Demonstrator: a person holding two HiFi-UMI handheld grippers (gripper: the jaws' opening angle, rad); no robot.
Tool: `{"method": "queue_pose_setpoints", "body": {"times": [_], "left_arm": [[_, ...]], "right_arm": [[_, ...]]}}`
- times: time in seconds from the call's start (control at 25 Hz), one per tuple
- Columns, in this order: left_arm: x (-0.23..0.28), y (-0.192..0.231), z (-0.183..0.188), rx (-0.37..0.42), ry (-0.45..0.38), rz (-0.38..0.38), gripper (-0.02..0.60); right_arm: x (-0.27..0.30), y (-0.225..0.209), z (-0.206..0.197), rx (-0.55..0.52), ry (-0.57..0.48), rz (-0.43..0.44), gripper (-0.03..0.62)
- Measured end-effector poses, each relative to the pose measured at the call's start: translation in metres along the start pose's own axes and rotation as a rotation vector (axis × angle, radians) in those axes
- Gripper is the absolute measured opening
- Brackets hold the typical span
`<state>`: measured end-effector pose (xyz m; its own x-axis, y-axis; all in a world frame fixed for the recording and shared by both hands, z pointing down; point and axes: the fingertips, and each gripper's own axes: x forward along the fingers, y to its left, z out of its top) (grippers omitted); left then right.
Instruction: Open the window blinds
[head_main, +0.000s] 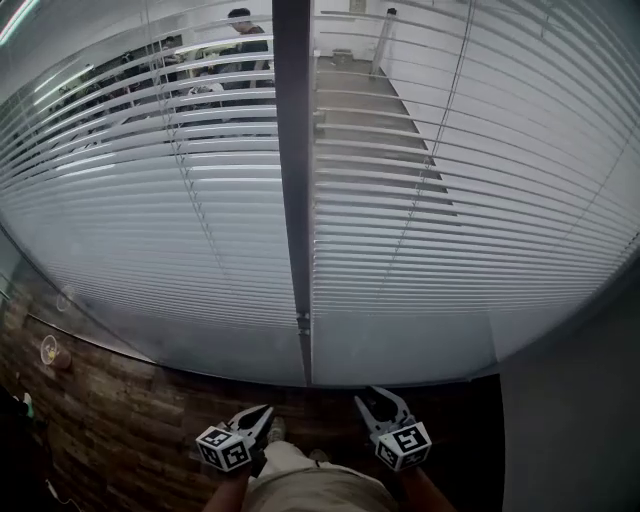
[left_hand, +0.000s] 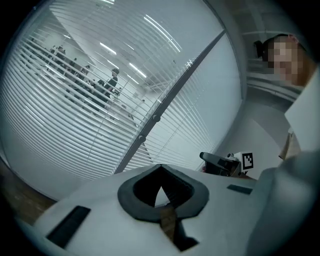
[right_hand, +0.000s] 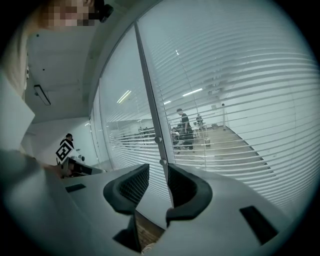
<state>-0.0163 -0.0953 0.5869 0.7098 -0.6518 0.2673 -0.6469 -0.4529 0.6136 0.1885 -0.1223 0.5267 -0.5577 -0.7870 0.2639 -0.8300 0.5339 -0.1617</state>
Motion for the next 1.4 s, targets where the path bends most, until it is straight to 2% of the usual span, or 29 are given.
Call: {"method": "queue_pose_setpoints", "body": {"times": [0.24,0.52,0.8,1.08,1.4], "left_arm": [[0.008,0.014,-0.006,-0.015,0.002,0.023,0.012],[0.010,0.005,-0.016,-0.020,0.002,0.020,0.012],[0.007,-0.005,-0.009,-0.034,-0.005,0.027,0.012],[-0.001,-0.001,-0.006,0.007,-0.018,0.020,0.012],[-0.015,0.023,-0.022,0.027,-0.005,0.004,0.012]], "right_arm": [[0.003,-0.014,-0.008,0.008,0.002,-0.011,0.124],[-0.011,-0.017,-0.021,0.050,-0.031,-0.012,0.124],[-0.009,-0.013,-0.002,0.039,-0.050,0.014,0.118],[-0.014,-0.007,0.002,0.021,-0.081,0.001,0.069],[0.003,0.019,-0.024,0.036,-0.066,0.002,0.069]]}}
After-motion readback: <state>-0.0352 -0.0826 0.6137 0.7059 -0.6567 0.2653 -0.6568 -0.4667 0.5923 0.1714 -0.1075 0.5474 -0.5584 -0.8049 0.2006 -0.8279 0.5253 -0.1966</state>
